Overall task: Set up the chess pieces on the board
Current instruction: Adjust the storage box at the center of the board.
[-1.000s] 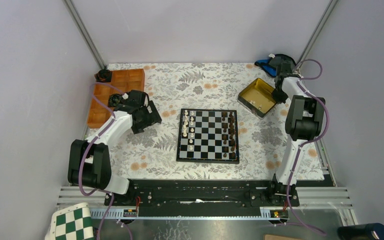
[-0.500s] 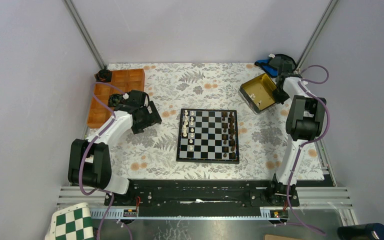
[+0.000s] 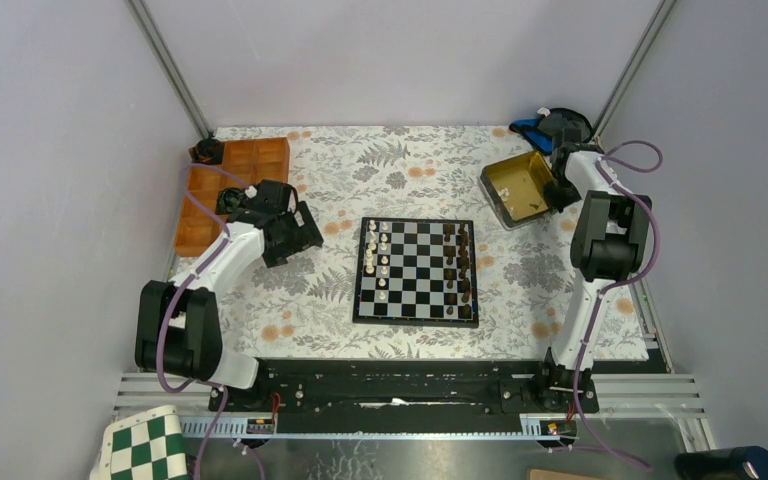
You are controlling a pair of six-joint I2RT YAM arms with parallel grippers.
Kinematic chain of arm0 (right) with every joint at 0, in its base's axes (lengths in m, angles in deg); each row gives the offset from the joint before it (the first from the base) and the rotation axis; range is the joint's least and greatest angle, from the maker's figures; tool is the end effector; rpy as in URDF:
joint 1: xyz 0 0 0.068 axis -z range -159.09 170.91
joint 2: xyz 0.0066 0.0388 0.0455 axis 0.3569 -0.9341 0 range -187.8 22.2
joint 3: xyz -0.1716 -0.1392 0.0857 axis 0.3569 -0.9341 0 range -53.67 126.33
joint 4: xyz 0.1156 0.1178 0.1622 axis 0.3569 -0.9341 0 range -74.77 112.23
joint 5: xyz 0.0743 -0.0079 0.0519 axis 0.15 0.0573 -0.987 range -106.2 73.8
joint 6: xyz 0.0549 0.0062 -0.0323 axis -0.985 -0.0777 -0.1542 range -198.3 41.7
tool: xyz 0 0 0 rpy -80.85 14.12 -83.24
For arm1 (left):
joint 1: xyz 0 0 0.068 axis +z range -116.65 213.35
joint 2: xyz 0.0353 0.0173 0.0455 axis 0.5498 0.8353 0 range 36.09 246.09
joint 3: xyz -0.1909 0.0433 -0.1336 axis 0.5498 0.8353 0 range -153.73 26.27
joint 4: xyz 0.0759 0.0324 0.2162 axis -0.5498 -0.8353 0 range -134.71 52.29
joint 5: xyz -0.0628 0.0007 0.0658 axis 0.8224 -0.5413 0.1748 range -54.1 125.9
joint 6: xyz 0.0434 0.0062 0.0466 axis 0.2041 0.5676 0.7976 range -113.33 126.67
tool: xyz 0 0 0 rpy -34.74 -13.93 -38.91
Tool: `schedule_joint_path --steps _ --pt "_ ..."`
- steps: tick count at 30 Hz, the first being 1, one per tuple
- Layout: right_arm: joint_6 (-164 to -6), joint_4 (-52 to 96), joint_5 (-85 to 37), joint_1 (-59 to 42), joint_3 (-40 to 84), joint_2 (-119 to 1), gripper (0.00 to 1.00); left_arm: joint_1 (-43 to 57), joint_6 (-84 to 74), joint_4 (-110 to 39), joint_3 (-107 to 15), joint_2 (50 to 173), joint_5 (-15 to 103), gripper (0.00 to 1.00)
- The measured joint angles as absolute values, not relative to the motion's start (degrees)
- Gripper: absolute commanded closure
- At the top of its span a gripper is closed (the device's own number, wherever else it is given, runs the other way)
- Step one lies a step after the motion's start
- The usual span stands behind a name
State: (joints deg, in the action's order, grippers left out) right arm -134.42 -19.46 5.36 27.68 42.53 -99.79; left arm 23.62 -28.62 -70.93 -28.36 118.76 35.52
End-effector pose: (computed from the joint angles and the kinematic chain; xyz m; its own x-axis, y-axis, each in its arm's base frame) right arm 0.3989 -0.0657 0.1564 -0.3044 0.8136 -0.4953 0.9006 0.4152 0.1287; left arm 0.2626 -0.0448 0.1830 -0.8012 -0.4487 -0.3959 -0.3638 0.8906 -0.2730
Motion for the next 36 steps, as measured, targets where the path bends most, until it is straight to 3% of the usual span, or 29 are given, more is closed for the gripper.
schedule_joint_path --steps 12,15,20,23,36 --pt "-139.5 -28.6 7.9 26.0 44.0 -99.8 0.99 23.6 -28.3 -70.9 -28.3 118.0 36.8 0.01" --pt "-140.5 -29.6 8.9 25.5 44.0 -99.8 0.94 23.6 -28.2 -70.9 -27.9 118.0 37.0 0.01" --pt "-141.4 -29.8 9.9 24.8 44.0 -99.8 0.71 23.6 -27.7 -70.9 -27.3 118.0 37.0 0.01" --pt "-141.2 -29.1 9.9 24.6 43.7 -99.7 0.63 23.6 -27.4 -70.9 -27.2 118.0 37.0 0.01" --pt "-138.3 -27.4 13.3 23.7 42.5 -96.3 0.53 23.6 -27.3 -70.9 -27.2 117.9 37.0 0.01"
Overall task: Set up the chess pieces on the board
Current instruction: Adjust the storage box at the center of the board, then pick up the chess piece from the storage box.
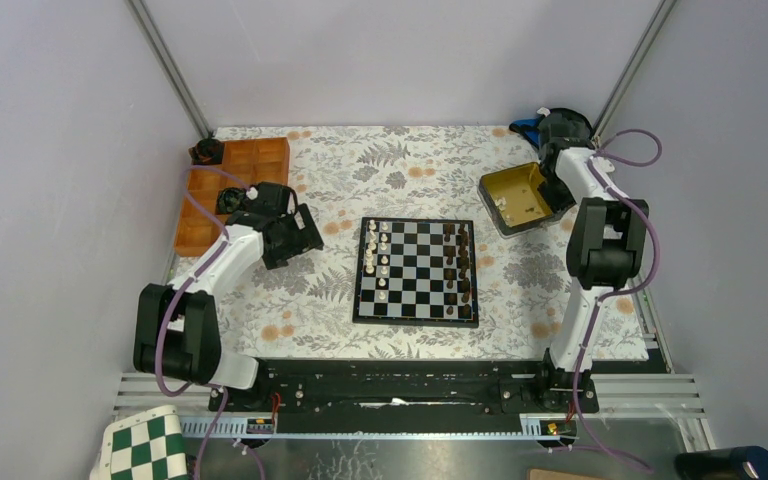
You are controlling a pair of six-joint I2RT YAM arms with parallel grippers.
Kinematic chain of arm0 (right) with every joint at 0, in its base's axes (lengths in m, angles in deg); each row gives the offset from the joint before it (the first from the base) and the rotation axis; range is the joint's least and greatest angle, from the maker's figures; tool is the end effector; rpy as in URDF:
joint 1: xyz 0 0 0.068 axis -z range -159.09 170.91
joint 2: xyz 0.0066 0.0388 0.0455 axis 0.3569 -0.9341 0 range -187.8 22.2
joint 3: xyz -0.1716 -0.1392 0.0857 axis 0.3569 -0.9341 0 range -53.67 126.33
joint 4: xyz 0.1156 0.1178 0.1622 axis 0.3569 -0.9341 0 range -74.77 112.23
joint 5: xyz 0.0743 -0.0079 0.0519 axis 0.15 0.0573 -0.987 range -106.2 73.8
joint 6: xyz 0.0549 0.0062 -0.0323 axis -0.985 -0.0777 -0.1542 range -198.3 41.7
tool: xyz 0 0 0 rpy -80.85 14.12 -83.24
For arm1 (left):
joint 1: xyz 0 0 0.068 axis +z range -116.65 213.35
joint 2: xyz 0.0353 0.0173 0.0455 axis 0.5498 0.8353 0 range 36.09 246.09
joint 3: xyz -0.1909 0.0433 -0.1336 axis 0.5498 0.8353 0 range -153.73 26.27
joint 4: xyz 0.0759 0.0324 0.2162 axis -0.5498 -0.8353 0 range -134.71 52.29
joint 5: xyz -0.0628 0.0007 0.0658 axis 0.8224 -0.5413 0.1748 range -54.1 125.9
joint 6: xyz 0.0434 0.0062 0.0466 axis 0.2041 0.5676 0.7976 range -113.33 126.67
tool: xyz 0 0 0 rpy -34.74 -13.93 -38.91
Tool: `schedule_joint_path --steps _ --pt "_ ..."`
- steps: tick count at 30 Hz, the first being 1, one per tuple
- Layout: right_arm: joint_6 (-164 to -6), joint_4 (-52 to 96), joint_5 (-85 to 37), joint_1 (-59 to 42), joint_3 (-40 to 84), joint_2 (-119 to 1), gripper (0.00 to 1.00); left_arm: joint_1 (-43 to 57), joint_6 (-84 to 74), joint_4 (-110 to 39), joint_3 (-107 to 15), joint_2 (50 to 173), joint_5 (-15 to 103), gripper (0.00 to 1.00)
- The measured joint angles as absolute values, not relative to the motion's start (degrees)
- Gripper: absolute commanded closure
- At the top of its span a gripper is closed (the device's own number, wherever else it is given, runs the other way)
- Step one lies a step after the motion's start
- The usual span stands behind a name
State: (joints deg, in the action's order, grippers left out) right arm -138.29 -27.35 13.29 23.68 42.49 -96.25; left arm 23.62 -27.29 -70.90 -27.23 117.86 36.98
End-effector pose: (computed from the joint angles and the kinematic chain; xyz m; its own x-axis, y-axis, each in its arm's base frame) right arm 0.3825 -0.0429 0.1764 -0.3059 0.7694 -0.5607 0.9195 0.3914 0.0354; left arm 0.2583 -0.0453 0.1815 -0.8175 -0.4264 -0.3871 -0.3361 0.8991 -0.2806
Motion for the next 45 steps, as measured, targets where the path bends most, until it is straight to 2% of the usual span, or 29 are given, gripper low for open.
schedule_joint_path --steps 4,6,13,25,30,45 --pt "-136.4 -27.1 16.6 21.6 42.1 -93.1 0.50 23.6 -27.3 -70.9 -27.2 117.3 37.0 0.01" --pt "-134.7 -26.6 18.5 20.0 41.9 -91.3 0.40 23.6 -27.3 -70.9 -27.2 117.0 37.0 0.01" --pt "-123.9 -19.2 17.9 16.0 41.2 -87.6 0.36 23.6 -27.3 -70.9 -27.2 116.4 37.0 0.01" --pt "-111.9 -15.0 7.0 15.8 46.0 -96.7 0.44 23.6 -27.4 -71.0 -27.3 116.7 36.9 0.01" --pt "-110.0 -14.6 3.3 15.6 46.9 -99.9 0.49 23.6 -27.4 -71.0 -27.6 117.9 36.9 0.01" --pt "-108.1 -14.3 -1.1 14.5 47.7 -102.7 0.54 23.6 -28.4 -71.1 -28.4 120.1 36.9 0.01"
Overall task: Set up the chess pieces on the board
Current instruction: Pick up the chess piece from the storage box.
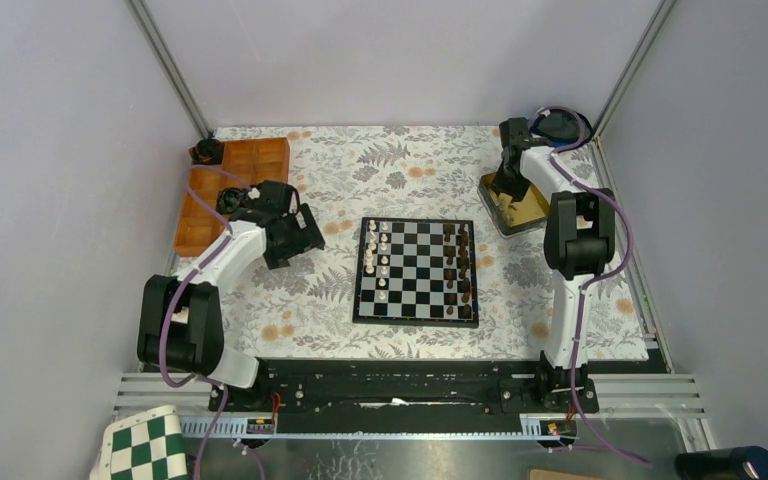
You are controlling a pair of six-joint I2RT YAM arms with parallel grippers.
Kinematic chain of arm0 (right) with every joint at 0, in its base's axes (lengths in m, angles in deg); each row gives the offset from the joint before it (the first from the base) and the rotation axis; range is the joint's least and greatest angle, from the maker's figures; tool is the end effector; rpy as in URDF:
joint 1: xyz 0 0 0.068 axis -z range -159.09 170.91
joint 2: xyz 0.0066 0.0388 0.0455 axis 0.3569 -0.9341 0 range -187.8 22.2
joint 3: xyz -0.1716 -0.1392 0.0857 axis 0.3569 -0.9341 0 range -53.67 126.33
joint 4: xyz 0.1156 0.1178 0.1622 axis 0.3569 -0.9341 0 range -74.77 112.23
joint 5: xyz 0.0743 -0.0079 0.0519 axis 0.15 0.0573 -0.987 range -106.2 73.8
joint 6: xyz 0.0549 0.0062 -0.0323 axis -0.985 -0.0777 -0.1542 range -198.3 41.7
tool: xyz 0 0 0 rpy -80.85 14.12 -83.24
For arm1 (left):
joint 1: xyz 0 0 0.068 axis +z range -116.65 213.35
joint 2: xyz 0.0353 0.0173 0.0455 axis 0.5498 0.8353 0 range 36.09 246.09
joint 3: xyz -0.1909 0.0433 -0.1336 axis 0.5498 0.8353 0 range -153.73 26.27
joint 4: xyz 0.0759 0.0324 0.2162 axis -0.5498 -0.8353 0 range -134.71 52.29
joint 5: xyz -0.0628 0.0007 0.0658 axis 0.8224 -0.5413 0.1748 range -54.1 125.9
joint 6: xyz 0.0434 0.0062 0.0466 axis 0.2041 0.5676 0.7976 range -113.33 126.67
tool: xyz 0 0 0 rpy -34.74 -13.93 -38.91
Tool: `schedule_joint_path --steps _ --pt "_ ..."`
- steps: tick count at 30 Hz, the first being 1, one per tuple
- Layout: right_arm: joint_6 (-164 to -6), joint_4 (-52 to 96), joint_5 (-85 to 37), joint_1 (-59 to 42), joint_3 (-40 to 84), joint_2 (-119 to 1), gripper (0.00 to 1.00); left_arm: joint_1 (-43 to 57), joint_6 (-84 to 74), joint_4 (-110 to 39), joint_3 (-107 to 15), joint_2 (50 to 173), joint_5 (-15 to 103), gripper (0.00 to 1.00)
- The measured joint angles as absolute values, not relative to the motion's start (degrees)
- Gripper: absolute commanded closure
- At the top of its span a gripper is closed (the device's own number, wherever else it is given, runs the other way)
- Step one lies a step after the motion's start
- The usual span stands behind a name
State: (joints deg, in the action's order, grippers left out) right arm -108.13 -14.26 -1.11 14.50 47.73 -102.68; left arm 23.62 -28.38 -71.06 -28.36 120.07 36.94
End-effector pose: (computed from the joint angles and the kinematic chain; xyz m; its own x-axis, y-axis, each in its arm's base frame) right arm 0.4285 0.0352 0.1643 -0.7356 0.4006 -0.5463 0.4467 0.8931 0.0534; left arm 0.2636 -0.0462 0.1772 -0.8188 -0.4421 -0.3663 -0.3578 0.8919 -0.2766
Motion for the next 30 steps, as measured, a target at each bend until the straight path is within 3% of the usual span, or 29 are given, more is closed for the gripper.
schedule_joint_path --steps 23,30 --pt "-108.1 -13.4 -2.2 13.0 45.7 -102.7 0.66 23.6 -28.4 -71.1 -28.4 121.1 36.9 0.01" --pt "-108.1 -13.1 -2.2 13.0 44.7 -102.7 0.91 23.6 -28.4 -71.1 -28.4 121.4 36.9 0.01"
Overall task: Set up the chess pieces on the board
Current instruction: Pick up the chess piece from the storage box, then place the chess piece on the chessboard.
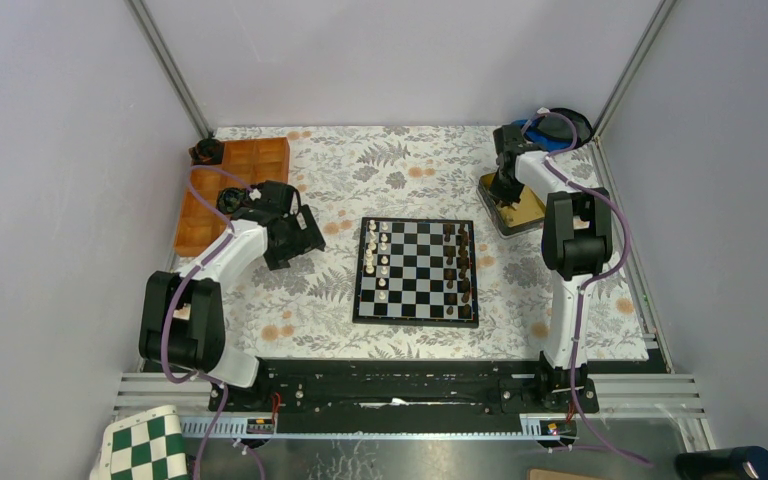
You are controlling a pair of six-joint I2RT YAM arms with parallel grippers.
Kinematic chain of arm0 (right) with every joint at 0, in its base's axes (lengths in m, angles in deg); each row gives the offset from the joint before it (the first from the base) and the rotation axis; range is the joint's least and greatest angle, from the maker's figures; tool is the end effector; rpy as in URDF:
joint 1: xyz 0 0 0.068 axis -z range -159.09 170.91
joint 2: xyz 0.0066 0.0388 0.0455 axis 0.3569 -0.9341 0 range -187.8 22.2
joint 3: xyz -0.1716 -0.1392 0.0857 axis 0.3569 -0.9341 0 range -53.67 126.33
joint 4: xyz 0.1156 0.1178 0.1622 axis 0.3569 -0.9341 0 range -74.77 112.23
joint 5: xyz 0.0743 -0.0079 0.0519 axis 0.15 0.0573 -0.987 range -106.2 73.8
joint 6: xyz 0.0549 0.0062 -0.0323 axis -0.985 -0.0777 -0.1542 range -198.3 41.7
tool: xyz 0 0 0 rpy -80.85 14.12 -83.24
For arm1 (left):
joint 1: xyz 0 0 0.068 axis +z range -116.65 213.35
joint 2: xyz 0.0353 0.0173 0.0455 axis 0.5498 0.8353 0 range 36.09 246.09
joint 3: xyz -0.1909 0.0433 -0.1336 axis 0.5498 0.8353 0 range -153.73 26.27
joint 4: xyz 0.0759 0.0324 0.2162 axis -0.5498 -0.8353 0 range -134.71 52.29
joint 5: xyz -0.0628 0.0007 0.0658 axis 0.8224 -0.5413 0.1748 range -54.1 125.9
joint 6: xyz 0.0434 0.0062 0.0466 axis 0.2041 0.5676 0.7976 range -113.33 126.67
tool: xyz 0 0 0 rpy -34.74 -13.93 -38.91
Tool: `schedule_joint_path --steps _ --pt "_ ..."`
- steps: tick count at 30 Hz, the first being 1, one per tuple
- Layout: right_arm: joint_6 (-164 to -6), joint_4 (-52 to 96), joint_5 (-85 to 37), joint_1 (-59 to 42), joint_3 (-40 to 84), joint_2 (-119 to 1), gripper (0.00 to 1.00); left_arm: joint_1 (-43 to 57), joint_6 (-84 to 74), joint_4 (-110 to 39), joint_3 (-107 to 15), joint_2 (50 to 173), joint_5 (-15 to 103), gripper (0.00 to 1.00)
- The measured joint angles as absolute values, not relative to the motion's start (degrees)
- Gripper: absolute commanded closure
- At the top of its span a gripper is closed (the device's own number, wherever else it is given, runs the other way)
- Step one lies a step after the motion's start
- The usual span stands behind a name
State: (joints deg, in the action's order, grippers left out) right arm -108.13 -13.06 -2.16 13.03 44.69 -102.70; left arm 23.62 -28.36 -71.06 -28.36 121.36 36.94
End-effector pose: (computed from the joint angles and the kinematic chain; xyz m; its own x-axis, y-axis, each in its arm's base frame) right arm 0.4222 0.0463 0.1505 -0.7673 0.3809 -0.5159 0.4173 0.9074 0.0493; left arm 0.2650 -0.0465 0.1717 -0.8269 -0.4404 -0.3498 -0.3636 0.8931 -0.2651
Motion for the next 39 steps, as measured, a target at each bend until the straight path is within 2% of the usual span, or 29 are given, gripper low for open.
schedule_joint_path --steps 8,17,26,32,39 --pt "-108.0 -13.0 -1.8 13.0 44.7 -102.7 1.00 23.6 -28.4 -71.0 -28.4 121.4 36.9 0.01" --pt "-106.0 -14.6 0.9 13.0 47.6 -102.1 1.00 23.6 -28.4 -71.1 -28.4 121.4 36.9 0.01" --pt "-103.3 -16.3 2.3 11.2 49.3 -94.5 1.00 23.6 -28.3 -71.0 -28.4 119.4 36.9 0.01" --pt "-101.3 -17.8 2.4 2.5 48.4 -88.3 1.00 23.6 -28.3 -71.1 -28.3 115.9 36.9 0.01" --pt "-101.0 -19.6 1.9 -15.4 44.4 -81.7 1.00 23.6 -28.3 -71.1 -26.2 111.5 36.9 0.01"
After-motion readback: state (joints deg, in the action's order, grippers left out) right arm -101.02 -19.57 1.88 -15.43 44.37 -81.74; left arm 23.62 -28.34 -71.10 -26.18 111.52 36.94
